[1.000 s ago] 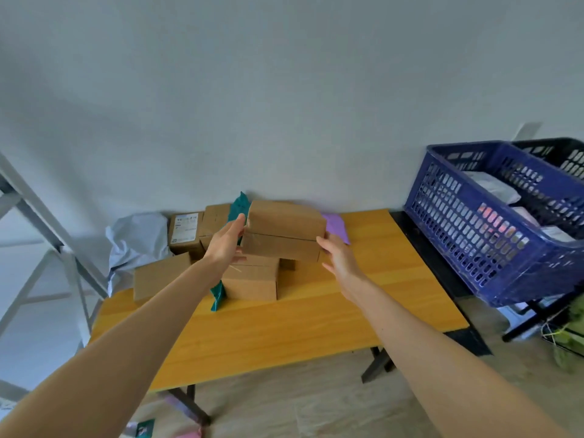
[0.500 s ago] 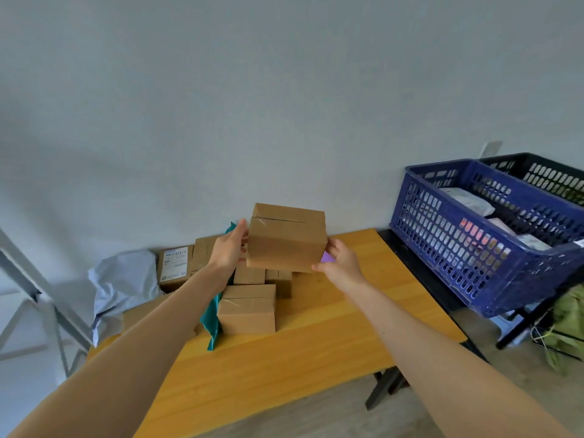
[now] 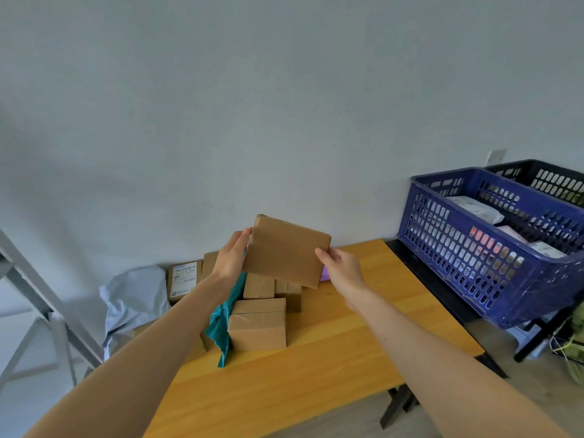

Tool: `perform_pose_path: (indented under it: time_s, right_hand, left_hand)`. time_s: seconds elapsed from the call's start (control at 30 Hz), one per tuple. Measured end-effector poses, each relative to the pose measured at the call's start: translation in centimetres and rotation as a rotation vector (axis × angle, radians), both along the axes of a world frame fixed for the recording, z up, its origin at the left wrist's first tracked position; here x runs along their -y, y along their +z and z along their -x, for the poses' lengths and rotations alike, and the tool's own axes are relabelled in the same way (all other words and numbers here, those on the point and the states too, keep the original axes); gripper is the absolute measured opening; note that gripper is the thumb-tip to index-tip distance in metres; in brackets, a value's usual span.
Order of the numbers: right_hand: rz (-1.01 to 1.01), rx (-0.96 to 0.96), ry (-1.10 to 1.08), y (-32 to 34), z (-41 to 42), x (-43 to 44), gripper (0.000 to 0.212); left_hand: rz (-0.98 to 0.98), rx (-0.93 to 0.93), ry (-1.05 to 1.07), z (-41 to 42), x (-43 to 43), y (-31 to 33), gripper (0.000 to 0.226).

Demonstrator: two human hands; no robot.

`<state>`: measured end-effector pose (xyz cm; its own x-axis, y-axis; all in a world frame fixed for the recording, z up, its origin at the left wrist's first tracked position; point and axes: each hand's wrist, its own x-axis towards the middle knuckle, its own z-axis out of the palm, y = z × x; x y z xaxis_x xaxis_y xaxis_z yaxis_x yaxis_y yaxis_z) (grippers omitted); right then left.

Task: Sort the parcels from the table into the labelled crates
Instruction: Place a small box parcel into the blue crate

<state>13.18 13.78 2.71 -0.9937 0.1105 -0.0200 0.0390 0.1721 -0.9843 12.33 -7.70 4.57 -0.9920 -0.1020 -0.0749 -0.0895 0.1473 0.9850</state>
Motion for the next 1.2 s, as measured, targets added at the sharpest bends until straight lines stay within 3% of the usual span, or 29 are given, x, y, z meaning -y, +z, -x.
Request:
perform_pose_path:
  time_s: [0.23,0.43,0.83,0.97,1.2]
  right_hand:
    - [0.054,0.041,-0.112,0.1,0.1,0.8,0.041]
    - [0.189,0.090,-0.088,0.5,0.3,1.1,0.022]
    - [0.239,0.068,0.077,0.7,-0.3,0.7,0.053]
    - [0.321,0.076,0.083,0.6,-0.3,1.0,0.051]
    - [0.421,0.094,0.077,0.9,0.2,1.3,0.054]
  left_hand:
    - [0.010,-0.049,-0.030,-0.3,0.4,0.7,0.022]
    - [-0.030,-0.044,0.016,-0.5,0.5,1.4,0.032]
    - [-0.053,-0.033,0.031,0.0,0.6,1.6,0.046]
    - [-0.146,-0.030,0.023,-0.1,0.0,2.2,0.027]
    - [-0.410,-0.014,-0.019,0.0,-1.1,2.9,0.045]
